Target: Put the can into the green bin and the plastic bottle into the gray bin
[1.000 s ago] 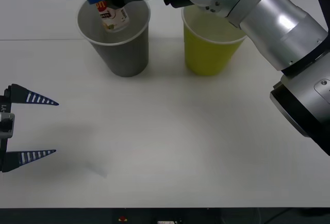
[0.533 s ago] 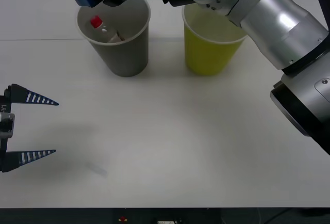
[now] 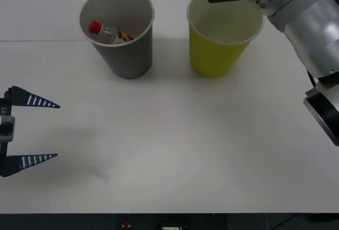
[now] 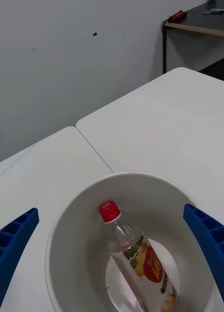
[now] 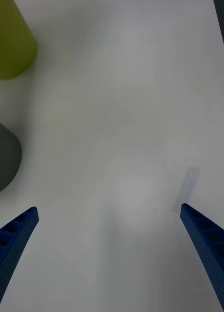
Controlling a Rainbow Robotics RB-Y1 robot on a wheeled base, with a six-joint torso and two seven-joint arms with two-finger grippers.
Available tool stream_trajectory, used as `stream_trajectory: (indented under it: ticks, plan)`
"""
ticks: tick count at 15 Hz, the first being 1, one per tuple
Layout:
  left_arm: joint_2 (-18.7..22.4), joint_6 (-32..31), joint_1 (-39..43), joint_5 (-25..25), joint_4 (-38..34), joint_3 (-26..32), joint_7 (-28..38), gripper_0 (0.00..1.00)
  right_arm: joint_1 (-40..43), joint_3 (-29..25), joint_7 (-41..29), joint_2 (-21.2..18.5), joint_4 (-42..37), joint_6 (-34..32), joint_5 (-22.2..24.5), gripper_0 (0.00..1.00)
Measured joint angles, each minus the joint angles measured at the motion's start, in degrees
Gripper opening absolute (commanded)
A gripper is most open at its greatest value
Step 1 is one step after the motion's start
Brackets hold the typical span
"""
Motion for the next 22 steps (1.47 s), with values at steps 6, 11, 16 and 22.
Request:
stream_trajectory:
  ticks: [6,11,16,22]
  plan:
    - [0.0,0.0,0.0,0.0,0.0,0.0,0.0,1.0,10.7,-9.2,3.8,-8.4,-16.4,-14.2,-4.1,1.0]
    - [0.0,0.0,0.0,0.0,0.0,0.0,0.0,1.0,22.0,-17.8,5.9,-12.7,-28.9,-21.7,-8.3,1.0]
    - [0.0,0.0,0.0,0.0,0.0,0.0,0.0,1.0,36.4,-25.8,15.8,-15.5,-39.0,-23.2,-14.2,1.0]
    - [0.0,0.0,0.0,0.0,0.0,0.0,0.0,1.0,51.5,-34.2,30.9,-18.5,-42.9,-25.1,-21.3,1.0]
